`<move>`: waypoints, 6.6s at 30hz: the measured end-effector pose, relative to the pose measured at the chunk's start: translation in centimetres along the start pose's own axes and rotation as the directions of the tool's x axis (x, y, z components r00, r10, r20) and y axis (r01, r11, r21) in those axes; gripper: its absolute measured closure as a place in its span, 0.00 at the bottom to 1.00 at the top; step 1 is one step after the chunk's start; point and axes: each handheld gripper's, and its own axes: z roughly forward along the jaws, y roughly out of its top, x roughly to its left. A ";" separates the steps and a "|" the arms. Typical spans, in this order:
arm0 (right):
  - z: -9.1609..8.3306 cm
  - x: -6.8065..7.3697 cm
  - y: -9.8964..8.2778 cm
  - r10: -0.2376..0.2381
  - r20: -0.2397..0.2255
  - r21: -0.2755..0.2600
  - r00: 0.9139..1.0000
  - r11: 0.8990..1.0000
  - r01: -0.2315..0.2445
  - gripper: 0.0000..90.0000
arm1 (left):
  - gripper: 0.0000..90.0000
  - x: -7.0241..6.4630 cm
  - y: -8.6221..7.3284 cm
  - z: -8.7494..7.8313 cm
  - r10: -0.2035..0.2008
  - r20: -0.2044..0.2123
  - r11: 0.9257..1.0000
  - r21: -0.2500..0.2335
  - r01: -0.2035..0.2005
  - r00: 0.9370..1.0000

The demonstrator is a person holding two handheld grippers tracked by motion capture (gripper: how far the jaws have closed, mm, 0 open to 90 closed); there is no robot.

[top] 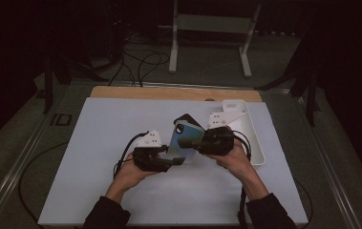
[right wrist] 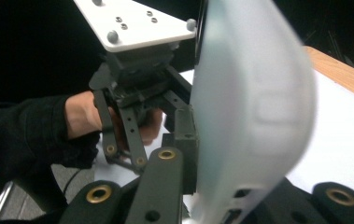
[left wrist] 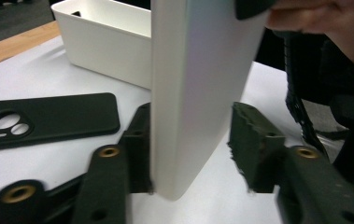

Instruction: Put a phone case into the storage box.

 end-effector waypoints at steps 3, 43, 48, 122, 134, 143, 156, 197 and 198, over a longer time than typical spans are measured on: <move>0.0 -0.2 0.0 -0.008 -0.001 0.008 1.000 1.000 0.008 0.84 | 0.73 -0.1 -0.1 0.3 0.014 0.017 1.000 0.026 -0.014 1.000; 0.3 1.5 0.4 0.137 0.394 -0.165 0.909 0.983 -0.077 0.13 | 0.90 -0.4 -1.0 1.5 -0.103 -0.314 0.993 0.021 0.116 0.944; 1.1 1.8 0.7 0.146 0.425 -0.171 0.893 0.982 -0.080 0.16 | 0.90 -0.8 -1.0 2.0 -0.098 -0.317 0.993 0.030 0.114 0.943; 0.2 0.0 -0.1 0.189 0.520 -0.173 0.833 0.978 -0.114 0.18 | 0.01 -0.1 -7.6 -8.8 -0.176 -0.560 0.979 -0.182 0.086 0.810; -0.8 -0.4 -0.3 0.209 0.533 -0.197 0.820 0.973 -0.120 0.18 | 0.01 -0.7 -10.3 -10.3 -0.156 -0.624 0.982 -0.180 0.053 0.766; -1.6 -0.9 -0.2 0.212 0.552 -0.202 0.807 0.972 -0.117 0.18 | 0.01 -1.0 -10.8 -10.9 -0.164 -0.634 0.979 -0.197 0.047 0.756; -3.0 -2.5 0.6 0.210 0.598 -0.206 0.774 0.973 -0.105 0.18 | 0.01 -0.8 -11.3 -11.4 -0.170 -0.671 0.979 -0.200 0.045 0.722; -5.8 -8.8 2.0 0.237 0.721 -0.195 0.651 0.971 -0.137 0.18 | 0.01 -0.7 -11.5 -11.5 -0.190 -0.682 0.975 -0.218 0.051 0.706; -5.9 -8.9 2.0 0.234 0.723 -0.191 0.650 0.972 -0.136 0.18 | 0.01 -0.7 -11.5 -11.5 -0.190 -0.683 0.975 -0.218 0.051 0.705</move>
